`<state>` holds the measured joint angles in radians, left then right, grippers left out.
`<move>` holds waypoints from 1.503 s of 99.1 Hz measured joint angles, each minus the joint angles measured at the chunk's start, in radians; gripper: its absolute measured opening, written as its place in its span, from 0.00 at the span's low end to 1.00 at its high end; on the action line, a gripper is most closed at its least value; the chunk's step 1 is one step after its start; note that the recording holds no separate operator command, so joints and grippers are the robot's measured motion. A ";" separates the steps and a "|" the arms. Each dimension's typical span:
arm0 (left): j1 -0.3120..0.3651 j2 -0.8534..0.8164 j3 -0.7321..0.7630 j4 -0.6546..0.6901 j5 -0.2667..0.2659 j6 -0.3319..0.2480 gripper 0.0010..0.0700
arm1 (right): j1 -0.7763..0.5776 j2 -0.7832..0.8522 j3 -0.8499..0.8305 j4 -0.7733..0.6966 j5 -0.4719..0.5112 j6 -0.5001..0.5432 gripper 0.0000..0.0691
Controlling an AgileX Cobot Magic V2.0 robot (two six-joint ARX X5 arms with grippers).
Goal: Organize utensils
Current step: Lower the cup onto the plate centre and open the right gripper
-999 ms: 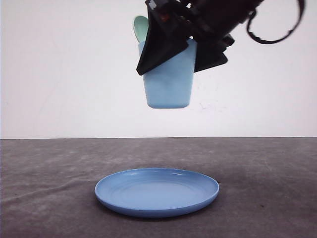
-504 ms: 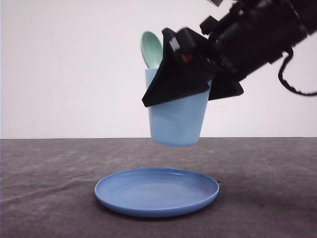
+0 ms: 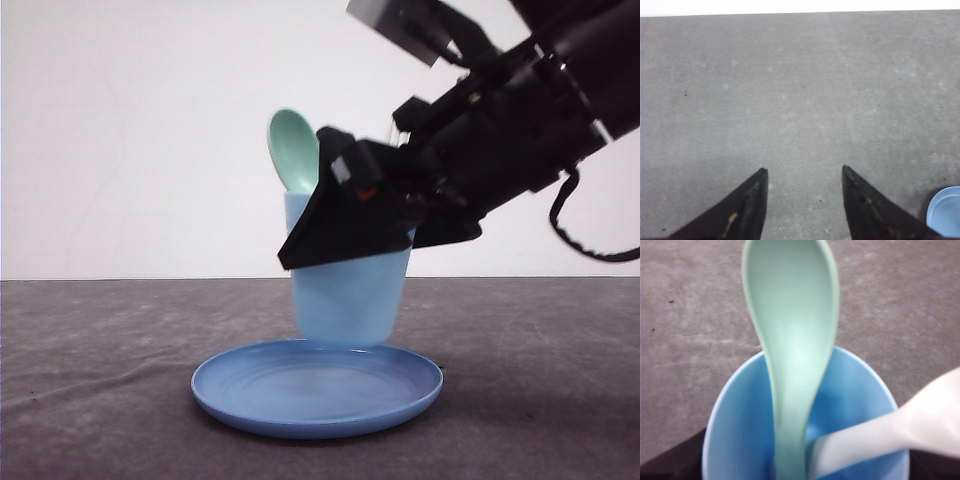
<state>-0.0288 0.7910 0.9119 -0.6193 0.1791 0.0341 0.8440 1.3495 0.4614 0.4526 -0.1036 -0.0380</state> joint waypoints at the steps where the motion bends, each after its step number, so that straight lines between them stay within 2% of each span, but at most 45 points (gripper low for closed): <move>1: 0.000 0.000 0.000 0.000 0.000 0.000 0.39 | 0.000 0.004 0.000 0.003 0.000 0.000 0.65; 22: 0.000 0.000 0.000 -0.001 0.000 0.000 0.39 | 0.000 0.077 0.000 0.091 -0.002 0.000 0.65; 84: 0.000 0.000 0.000 -0.002 0.000 0.000 0.39 | 0.000 0.144 0.000 0.116 -0.025 0.000 0.66; 104: 0.000 0.000 0.000 -0.002 0.000 0.000 0.39 | 0.000 0.144 0.000 0.124 -0.025 0.000 0.77; 120: 0.000 0.000 0.000 -0.002 0.000 0.000 0.39 | 0.000 0.144 0.000 0.127 -0.025 0.000 0.82; 130: 0.000 0.000 0.000 -0.002 0.000 0.000 0.39 | -0.002 0.143 0.000 0.126 -0.025 0.000 0.88; 149: 0.000 0.000 0.000 -0.002 0.000 0.000 0.39 | -0.013 0.127 0.000 0.035 -0.025 0.000 0.91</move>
<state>-0.0288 0.7910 0.9119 -0.6209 0.1791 0.0345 0.8310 1.4765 0.4614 0.4881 -0.1287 -0.0380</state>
